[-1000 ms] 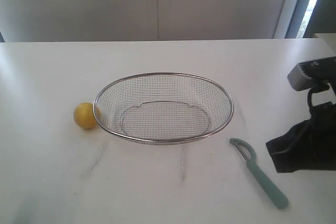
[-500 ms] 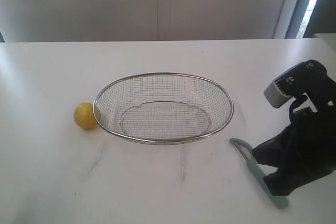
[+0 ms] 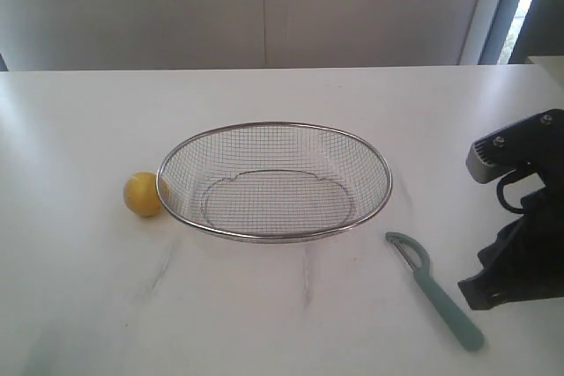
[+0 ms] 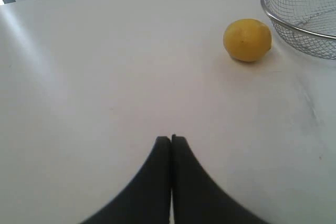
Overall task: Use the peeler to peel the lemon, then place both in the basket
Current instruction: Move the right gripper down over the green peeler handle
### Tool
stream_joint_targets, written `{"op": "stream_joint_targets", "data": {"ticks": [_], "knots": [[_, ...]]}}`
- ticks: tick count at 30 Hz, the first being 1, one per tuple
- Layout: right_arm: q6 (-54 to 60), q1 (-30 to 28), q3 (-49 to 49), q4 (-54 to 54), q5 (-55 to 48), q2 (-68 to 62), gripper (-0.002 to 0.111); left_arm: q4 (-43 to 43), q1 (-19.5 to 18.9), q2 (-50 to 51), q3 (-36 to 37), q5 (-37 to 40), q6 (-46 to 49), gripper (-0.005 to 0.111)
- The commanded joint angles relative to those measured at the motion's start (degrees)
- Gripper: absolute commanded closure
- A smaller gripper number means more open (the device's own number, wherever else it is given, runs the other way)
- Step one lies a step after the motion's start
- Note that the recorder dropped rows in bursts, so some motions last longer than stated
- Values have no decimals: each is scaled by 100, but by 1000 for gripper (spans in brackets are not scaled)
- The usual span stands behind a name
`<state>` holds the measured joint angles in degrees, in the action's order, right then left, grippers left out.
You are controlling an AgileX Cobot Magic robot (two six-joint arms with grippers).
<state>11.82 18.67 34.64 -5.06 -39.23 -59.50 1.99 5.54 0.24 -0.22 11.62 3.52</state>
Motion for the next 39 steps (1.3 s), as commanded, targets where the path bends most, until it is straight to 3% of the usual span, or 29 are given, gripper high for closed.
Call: {"op": "stream_joint_targets", "data": {"ticks": [1,3,11,21,28,39], "knots": [[-161,24,14,67,287,-11,108,29,31,-24,22,-6,-8,107],[-161,24,14,-31,371,-11,105,29,31,-24,22,-6,-8,107],[-161,24,6,-45,644,-336,73,29,31,-24,22,-6,-8,107],[-161,24,6,-73,724,-1039,71,29,31,-24,22,-6,-8,107],[-161,24,6,-194,723,-1387,54,29,31,-24,22,-6,-8,107],[156,24,6,-563,552,-1914,54,29,31,-24,22,-6,-8,107]]}}
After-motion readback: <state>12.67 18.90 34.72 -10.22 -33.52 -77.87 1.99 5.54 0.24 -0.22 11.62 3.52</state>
